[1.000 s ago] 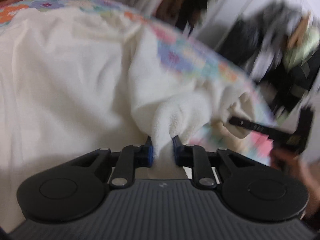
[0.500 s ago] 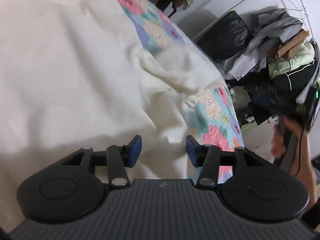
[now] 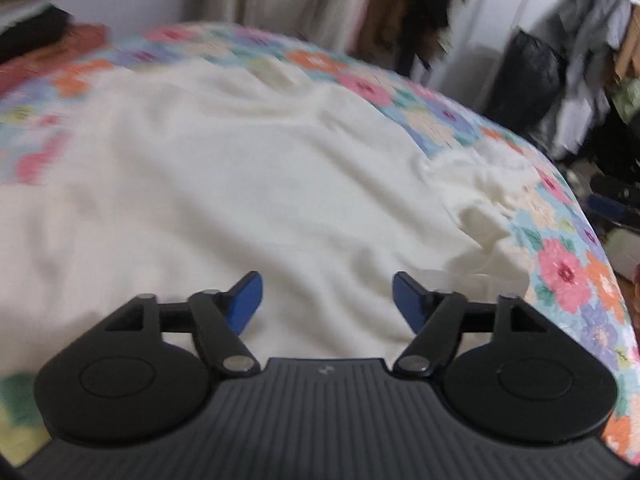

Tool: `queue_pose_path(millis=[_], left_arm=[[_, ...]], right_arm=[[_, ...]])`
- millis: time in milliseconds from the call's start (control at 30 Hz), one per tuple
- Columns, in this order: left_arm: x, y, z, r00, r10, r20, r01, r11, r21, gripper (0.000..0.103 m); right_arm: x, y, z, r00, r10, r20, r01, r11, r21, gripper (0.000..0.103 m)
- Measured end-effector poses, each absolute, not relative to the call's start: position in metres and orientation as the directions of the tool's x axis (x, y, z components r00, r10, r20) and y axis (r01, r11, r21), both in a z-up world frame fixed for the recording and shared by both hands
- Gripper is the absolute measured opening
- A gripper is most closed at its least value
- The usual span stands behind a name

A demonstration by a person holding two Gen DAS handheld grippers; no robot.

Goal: Fold clothes

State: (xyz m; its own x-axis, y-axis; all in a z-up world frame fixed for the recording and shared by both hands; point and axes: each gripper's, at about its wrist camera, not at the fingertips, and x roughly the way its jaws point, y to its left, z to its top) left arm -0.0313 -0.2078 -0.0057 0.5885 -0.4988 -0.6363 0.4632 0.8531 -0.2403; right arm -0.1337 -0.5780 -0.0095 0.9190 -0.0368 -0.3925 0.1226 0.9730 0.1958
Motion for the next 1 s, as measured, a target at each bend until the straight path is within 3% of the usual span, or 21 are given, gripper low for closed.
queue_pose_path(millis=[100,200,333,500,667,733,833,1000], left_arm=[[-0.059,-0.165,0.015,0.695,-0.403,-0.595,0.387,0.908,-0.162,0.073],[-0.081,-0.14,0.042,0.764,-0.342,-0.548,0.342,0.934,-0.106,0.073],[-0.087,-0.118,0.067,0.804,-0.232,-0.548,0.252,0.967,-0.039,0.075],[-0.064,-0.074,0.057,0.764,-0.205,-0.611,0.128,0.977,-0.168,0.076],[-0.022,-0.037,0.015,0.685,-0.164,-0.709,-0.073,0.954,-0.291,0.076],[-0.013,-0.029,0.004,0.675,-0.125,-0.727,-0.106,0.959,-0.263,0.074],[-0.008,-0.023,-0.004,0.706,-0.09,-0.702,-0.074,0.977,-0.199,0.076],[-0.008,-0.004,-0.03,0.729,-0.178,-0.661,-0.055,0.947,-0.317,0.076]], right_arm=[[-0.138,-0.553,0.011,0.897,-0.058,-0.439,0.06,0.998,-0.01,0.103],[-0.148,-0.546,0.049,0.862,0.046,-0.505,-0.083,0.995,-0.05,0.103],[-0.168,-0.535,0.109,0.76,0.15,-0.632,-0.216,0.976,-0.028,0.103],[-0.192,-0.51,0.156,0.566,0.299,-0.768,-0.302,0.942,0.144,0.103],[-0.178,-0.472,0.084,0.555,0.357,-0.752,-0.235,0.934,0.27,0.103],[-0.156,-0.46,0.039,0.586,0.322,-0.743,-0.17,0.946,0.276,0.103],[-0.126,-0.448,-0.006,0.662,0.206,-0.721,-0.063,0.973,0.22,0.096],[-0.126,-0.459,-0.027,0.75,0.104,-0.653,0.076,0.968,0.241,0.096]])
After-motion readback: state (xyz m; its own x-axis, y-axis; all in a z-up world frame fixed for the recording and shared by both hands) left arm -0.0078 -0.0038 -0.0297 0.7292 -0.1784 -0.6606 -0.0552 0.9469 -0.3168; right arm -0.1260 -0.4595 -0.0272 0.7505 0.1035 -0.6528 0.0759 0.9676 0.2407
